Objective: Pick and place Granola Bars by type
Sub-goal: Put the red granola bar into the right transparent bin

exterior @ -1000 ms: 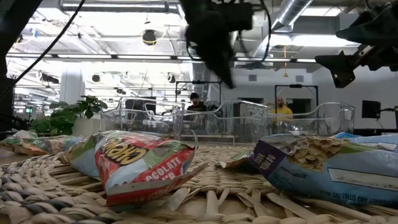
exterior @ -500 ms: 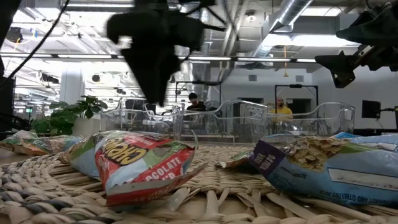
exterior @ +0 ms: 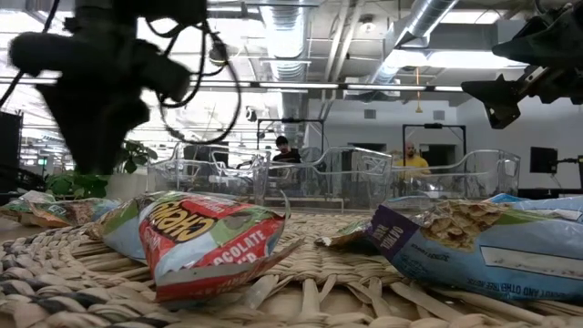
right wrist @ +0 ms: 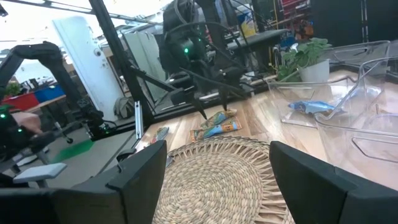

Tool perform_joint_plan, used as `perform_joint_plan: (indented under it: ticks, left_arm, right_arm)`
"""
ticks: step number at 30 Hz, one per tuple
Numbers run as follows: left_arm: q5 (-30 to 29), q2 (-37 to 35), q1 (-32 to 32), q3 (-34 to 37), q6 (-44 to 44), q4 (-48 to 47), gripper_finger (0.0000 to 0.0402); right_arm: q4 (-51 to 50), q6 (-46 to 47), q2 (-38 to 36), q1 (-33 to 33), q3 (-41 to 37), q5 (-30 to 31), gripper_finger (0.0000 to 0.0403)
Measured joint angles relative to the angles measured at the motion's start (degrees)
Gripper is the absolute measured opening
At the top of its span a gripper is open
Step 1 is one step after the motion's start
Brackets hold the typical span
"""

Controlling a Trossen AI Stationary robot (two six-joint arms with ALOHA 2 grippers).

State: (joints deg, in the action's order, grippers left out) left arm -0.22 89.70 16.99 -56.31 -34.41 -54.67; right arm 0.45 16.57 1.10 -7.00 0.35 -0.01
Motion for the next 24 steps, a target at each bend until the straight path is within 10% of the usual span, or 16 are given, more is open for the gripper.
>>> perform_joint_plan:
  ticks: [24]
  left_arm:
    - [10.85, -2.5, 25.16, 2.16, -10.56, 9.52, 0.0267]
  right_arm:
    - [0.0, 0.0, 0.0, 0.01, 0.01, 0.0, 0.028]
